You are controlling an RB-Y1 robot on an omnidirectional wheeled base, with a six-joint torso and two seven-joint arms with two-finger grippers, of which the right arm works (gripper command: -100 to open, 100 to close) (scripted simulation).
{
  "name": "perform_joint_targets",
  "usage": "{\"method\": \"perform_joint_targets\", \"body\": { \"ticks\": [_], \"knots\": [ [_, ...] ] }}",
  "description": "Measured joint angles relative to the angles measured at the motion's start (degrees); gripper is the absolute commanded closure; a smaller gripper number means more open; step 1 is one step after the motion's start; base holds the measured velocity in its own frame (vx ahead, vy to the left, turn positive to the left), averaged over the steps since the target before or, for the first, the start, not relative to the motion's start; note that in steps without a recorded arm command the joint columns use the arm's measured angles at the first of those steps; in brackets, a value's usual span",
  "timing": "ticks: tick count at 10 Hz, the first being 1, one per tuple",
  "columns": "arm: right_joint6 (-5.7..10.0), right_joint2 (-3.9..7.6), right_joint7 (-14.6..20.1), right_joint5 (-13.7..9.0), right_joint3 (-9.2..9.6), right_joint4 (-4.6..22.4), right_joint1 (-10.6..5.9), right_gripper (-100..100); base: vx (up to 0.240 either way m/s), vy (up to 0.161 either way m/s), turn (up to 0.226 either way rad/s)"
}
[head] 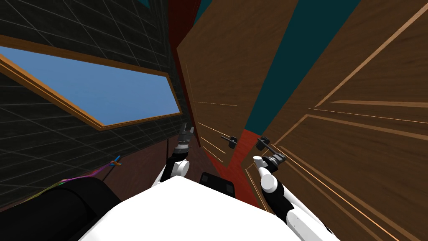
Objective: Push the door open
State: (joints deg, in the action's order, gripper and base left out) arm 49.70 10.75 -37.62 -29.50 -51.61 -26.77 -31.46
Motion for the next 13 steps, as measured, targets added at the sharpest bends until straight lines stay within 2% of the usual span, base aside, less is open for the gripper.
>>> {"method": "perform_joint_targets", "body": {
  "ticks": [1,2,3,4,5,6,7,8,9,10,12,13],
  "knots": [
    [0.65,0.53,0.32,0.01,0.03,0.5,-0.56,100,0.005,-0.001,0.003],
    [0.21,0.06,0.07,-0.12,-0.14,-1.49,-0.16,100,0.074,-0.062,0.228],
    [1.4,1.26,0.23,-0.56,-0.92,1.08,-0.46,100,0.067,-0.084,0.12],
    [1.95,1.23,-0.01,-0.93,-1.55,1.39,-0.39,100,0.02,-0.046,0.005],
    [1.41,0.31,-0.79,-1.12,-1.86,-0.52,-0.07,100,0.048,-0.07,0.204],
    [1.47,0.48,-1.7,-1.85,-3.1,-1.05,0.25,100,0.064,-0.107,0.182],
    [3.91,2.13,-1.66,-2.37,-4.13,2.75,-0.66,100,0.054,-0.094,0.073],
    [4.41,1.69,-2.39,-2.8,-4.88,2.09,-0.48,100,0.025,-0.04,0.005],
    [3.19,0.57,-3.49,-3.08,-5.3,-0.97,0.21,100,0.046,-0.068,0.202],
    [3.43,0.86,-4.77,-4.06,-6.98,-1.56,0.21,100,0.063,-0.075,0.142],
    [3.85,0.25,-6.91,-5.38,-9.26,-4.11,0.79,100,0.044,-0.07,0.097],
    [4.8,0.86,-6.84,-5.55,-9.62,-3.07,0.73,100,0.038,-0.066,0.144]
  ]
}}
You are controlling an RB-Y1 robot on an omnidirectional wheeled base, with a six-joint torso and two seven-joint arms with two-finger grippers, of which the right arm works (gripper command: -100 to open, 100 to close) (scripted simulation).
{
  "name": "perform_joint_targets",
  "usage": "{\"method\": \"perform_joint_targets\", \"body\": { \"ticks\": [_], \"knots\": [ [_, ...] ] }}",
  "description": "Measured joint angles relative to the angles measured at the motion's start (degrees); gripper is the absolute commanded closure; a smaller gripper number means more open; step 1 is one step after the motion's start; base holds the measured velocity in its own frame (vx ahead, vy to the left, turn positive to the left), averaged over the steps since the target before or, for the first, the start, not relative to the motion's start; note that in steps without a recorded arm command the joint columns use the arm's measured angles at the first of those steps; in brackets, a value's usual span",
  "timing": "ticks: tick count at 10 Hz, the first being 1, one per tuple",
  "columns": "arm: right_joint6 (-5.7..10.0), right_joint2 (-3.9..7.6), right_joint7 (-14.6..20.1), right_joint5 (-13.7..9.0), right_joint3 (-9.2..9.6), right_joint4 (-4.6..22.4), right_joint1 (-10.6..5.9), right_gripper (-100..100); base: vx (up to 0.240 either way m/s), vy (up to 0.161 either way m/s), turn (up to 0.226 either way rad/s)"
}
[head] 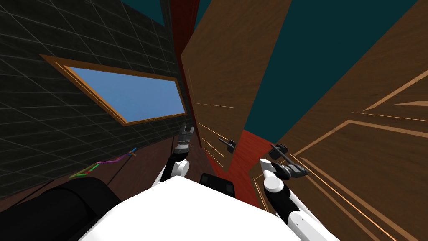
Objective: Push the door open
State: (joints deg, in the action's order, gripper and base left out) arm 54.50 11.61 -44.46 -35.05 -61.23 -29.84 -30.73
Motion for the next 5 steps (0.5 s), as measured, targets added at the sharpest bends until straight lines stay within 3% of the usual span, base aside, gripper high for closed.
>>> {"method": "perform_joint_targets", "body": {
  "ticks": [1,2,3,5],
  "knots": [
    [0.03,-1.02,-1.04,-0.69,-1.16,-2.38,0.5,100,0.028,-0.044,0.051],
    [1.52,0.67,-0.7,-0.79,-1.43,0.74,-0.22,100,0.082,-0.091,0.283],
    [4.37,3.36,-0.35,-1.59,-2.93,5.73,-1.19,100,0.077,-0.121,0.123],
    [4.64,1.89,-2.22,-2.5,-4.45,3.08,-0.58,100,0.014,-0.029,-0.013]
  ]
}}
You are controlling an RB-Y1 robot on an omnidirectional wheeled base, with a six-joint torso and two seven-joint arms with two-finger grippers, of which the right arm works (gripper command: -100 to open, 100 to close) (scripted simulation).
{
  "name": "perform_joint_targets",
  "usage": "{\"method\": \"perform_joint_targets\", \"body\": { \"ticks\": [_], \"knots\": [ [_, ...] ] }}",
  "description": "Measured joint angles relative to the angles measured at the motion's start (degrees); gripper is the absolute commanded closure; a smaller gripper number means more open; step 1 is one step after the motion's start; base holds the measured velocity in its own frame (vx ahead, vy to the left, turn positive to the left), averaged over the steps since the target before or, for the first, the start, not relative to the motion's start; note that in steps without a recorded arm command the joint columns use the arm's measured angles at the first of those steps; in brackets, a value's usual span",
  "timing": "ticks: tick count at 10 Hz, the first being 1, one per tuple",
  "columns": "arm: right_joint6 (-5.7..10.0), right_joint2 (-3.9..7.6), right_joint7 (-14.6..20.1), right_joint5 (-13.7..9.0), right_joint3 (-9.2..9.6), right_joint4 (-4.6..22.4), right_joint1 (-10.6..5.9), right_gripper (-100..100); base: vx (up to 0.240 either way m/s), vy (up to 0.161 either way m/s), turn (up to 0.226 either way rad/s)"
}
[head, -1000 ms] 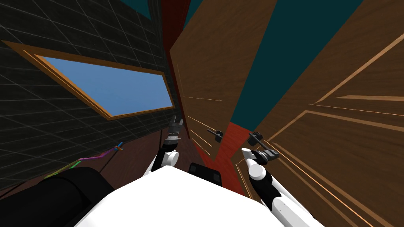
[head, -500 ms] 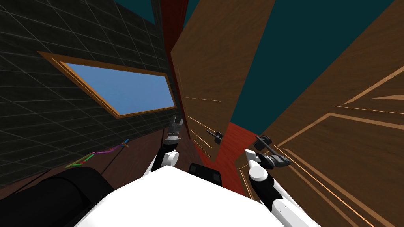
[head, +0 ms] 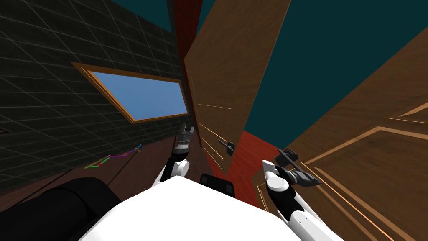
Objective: Push the door open
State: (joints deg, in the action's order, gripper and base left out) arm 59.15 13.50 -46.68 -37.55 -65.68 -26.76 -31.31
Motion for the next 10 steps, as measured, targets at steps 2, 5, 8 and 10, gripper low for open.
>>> {"method": "perform_joint_targets", "body": {
  "ticks": [2,5,8,10],
  "knots": [
    [0.37,0.08,-0.66,-0.49,-0.89,-0.73,-0.11,100,0.034,-0.047,0.156],
    [2.29,0.63,-2.44,-2.11,-3.68,-0.43,-0.16,100,0.046,-0.072,0.15],
    [4.5,1.21,-4.45,-3.76,-6.63,-0.31,-0.46,100,0.057,-0.085,0.159],
    [5.01,0.88,-6.27,-4.9,-8.52,-1.74,-0.43,100,0.056,-0.089,0.114]
  ]
}}
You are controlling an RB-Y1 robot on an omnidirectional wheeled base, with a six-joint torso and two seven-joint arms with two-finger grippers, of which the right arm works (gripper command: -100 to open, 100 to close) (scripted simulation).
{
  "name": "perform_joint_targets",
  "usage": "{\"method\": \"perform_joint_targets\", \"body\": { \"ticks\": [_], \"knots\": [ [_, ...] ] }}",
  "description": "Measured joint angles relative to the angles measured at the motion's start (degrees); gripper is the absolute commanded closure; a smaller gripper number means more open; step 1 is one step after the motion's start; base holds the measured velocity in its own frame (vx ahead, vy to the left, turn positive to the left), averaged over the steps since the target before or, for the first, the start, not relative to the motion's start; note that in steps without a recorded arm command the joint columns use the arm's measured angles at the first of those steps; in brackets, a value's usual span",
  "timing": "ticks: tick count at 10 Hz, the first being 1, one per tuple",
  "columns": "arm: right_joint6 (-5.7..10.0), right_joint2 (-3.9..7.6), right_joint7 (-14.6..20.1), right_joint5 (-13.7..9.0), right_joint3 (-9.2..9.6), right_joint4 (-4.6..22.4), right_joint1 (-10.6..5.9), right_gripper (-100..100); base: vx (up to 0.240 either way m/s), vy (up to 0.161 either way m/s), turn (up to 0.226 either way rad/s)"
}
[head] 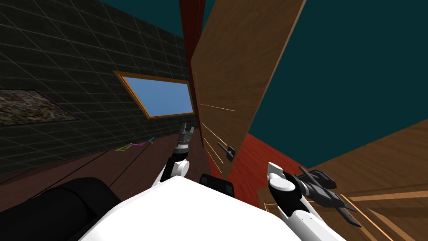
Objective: Push the door open
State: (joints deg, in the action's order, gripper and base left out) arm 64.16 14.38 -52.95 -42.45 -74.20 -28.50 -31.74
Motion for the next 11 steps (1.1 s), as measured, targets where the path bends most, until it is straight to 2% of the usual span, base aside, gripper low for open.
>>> {"method": "perform_joint_targets", "body": {
  "ticks": [1,2,3,4,5,6,7,8,10,11],
  "knots": [
    [0.46,-0.01,-0.86,-0.58,-1.0,-0.56,-0.04,100,0.001,-0.033,-0.025],
    [0.68,0.02,-1.07,-0.69,-1.22,-0.69,0.13,100,0.023,-0.144,0.091],
    [0.69,-0.82,-1.9,-1.4,-2.45,-2.62,0.69,100,-0.018,-0.186,0.134],
    [2.41,0.84,-1.3,-1.65,-3.13,0.34,0.72,100,-0.014,-0.139,0.077],
    [3.66,1.95,-0.59,-1.82,-3.55,1.82,0.76,100,0.009,-0.092,0.015],
    [3.55,1.86,-0.9,-1.98,-3.84,0.78,0.86,100,0.005,-0.048,-0.01],
    [2.91,1.2,-1.67,-2.08,-3.99,-1.21,0.98,100,-0.011,-0.159,0.196],
    [2.25,-0.32,-3.41,-2.99,-5.52,-5.06,1.49,100,0.0,-0.161,0.104],
    [4.0,1.54,-2.85,-3.27,-6.26,-2.39,1.51,100,-0.003,-0.097,0.066],
    [5.17,2.15,-2.72,-3.76,-7.32,-1.93,1.71,100,-0.011,-0.175,0.159]
  ]
}}
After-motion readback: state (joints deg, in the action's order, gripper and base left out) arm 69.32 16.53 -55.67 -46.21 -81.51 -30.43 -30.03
